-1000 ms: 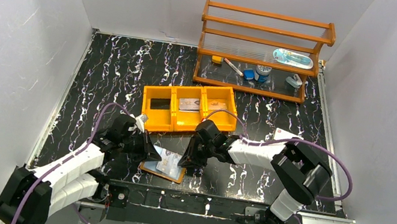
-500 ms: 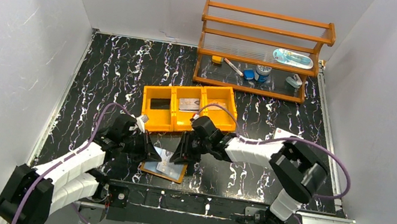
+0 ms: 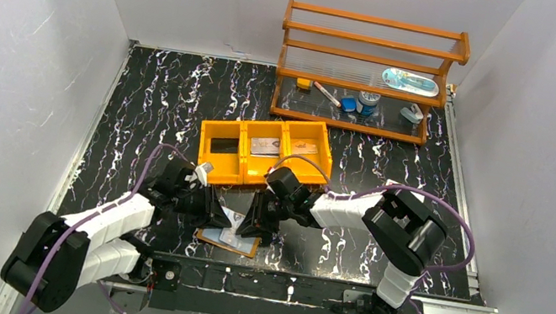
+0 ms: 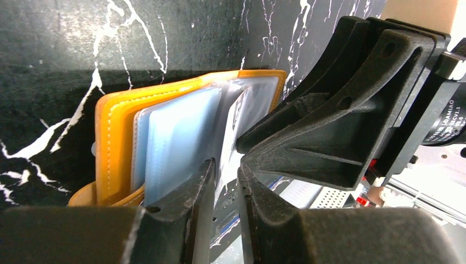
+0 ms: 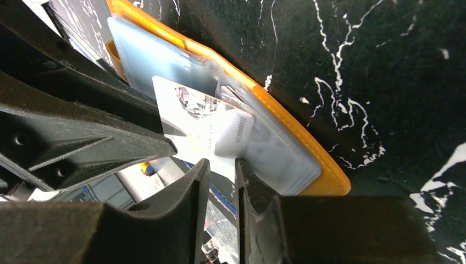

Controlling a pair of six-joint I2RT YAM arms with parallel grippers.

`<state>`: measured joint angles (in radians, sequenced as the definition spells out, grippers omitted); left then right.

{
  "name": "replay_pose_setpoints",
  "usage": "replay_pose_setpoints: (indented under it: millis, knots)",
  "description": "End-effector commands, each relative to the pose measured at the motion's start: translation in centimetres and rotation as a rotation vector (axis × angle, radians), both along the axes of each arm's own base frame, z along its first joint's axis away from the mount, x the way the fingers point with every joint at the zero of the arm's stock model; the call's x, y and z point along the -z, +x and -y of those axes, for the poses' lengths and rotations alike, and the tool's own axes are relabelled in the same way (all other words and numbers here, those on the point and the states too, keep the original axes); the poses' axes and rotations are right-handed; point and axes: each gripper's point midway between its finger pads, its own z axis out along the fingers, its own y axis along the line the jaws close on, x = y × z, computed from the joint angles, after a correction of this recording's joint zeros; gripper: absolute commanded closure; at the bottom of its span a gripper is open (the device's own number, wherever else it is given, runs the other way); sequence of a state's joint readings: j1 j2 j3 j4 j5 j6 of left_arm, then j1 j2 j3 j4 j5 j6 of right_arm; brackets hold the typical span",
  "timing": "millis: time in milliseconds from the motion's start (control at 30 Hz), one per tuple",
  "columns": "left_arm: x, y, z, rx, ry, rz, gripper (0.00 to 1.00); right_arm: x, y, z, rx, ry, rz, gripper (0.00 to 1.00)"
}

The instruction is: Take the credit cards out of the card holder

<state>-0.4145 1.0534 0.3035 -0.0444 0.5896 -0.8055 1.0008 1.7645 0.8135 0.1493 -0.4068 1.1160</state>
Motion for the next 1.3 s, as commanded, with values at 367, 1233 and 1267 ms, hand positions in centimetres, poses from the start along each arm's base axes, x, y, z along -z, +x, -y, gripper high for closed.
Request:
replay_pose_setpoints:
  millis: [367,1233,1267]
  knots:
    - [-0.6,-0.3,0.9,0.036,-0.050,-0.020,1.00,3.3,-0.4,2.4,0.031,-0.133,-0.014,0.69]
    - [-12.5,3.4,0.5,0.000,-0.041,0.306,1.00,-13.1,6.3,6.8,0.265,0.110,0.661,0.22]
    - [-13.0,3.4,0.9,0.010,-0.072,0.311,1.00,-13.6,6.2,6.7,0.266,0.141,0.668,0.21]
